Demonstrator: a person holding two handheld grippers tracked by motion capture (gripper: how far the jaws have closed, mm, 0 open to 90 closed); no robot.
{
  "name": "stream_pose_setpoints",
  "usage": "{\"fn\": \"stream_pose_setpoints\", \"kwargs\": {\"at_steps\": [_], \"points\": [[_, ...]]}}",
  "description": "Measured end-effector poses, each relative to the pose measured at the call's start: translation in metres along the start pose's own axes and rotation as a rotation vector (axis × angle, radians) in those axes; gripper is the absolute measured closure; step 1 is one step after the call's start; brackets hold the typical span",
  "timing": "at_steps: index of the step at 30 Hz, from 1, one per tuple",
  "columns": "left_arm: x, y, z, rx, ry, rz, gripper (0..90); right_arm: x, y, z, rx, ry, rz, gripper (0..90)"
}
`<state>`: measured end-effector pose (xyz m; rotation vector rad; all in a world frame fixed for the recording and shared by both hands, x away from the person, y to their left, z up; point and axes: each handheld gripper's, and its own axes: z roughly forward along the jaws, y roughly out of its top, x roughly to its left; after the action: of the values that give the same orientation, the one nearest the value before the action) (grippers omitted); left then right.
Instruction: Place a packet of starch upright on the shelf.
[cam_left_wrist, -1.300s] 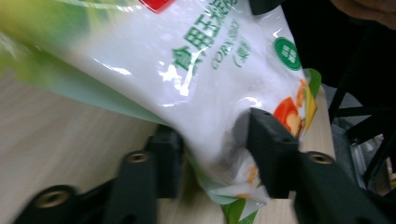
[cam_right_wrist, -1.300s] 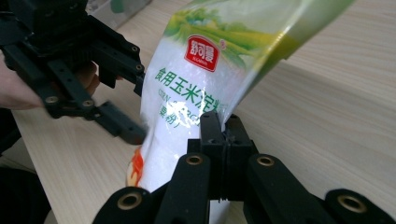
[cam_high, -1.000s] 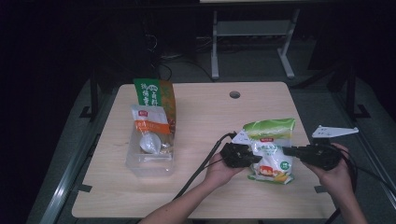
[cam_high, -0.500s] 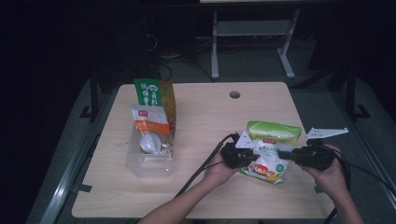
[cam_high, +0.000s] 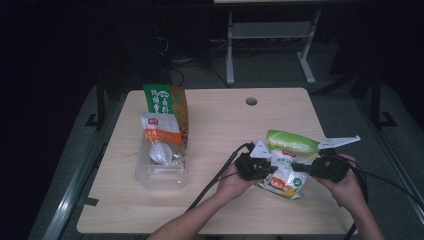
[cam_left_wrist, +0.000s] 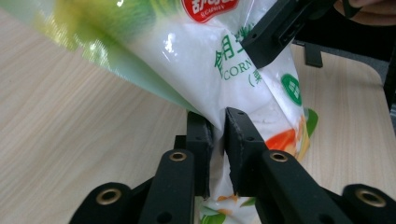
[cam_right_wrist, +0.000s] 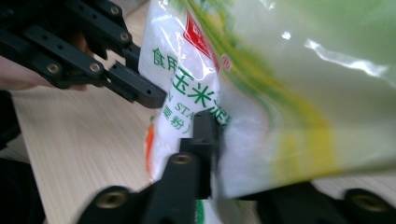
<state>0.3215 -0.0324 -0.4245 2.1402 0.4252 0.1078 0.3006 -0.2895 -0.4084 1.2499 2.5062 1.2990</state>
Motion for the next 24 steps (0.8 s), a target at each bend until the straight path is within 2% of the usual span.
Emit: {"fn": "stream_pose_setpoints", "kwargs": {"at_steps": [2, 5, 14, 24], "points": [[0.000, -0.001, -0.002, -0.007, 0.001, -0.010, 75.3, 0.002, 0.000, -0.001, -0.001, -0.011, -0.003, 86.9], [0.000, -0.004, -0.005, 0.006, 0.004, -0.004, 71.3, 0.005, -0.001, -0.003, -0.007, -0.018, -0.002, 87.8], [0.000, -0.016, -0.018, 0.011, 0.020, -0.046, 55.2, 0.017, 0.005, -0.009, -0.028, -0.049, -0.019, 88.6], [-0.004, -0.030, -0.035, 0.008, 0.023, -0.042, 48.7, 0.022, 0.014, -0.016, -0.056, -0.065, -0.008, 88.8]]}}
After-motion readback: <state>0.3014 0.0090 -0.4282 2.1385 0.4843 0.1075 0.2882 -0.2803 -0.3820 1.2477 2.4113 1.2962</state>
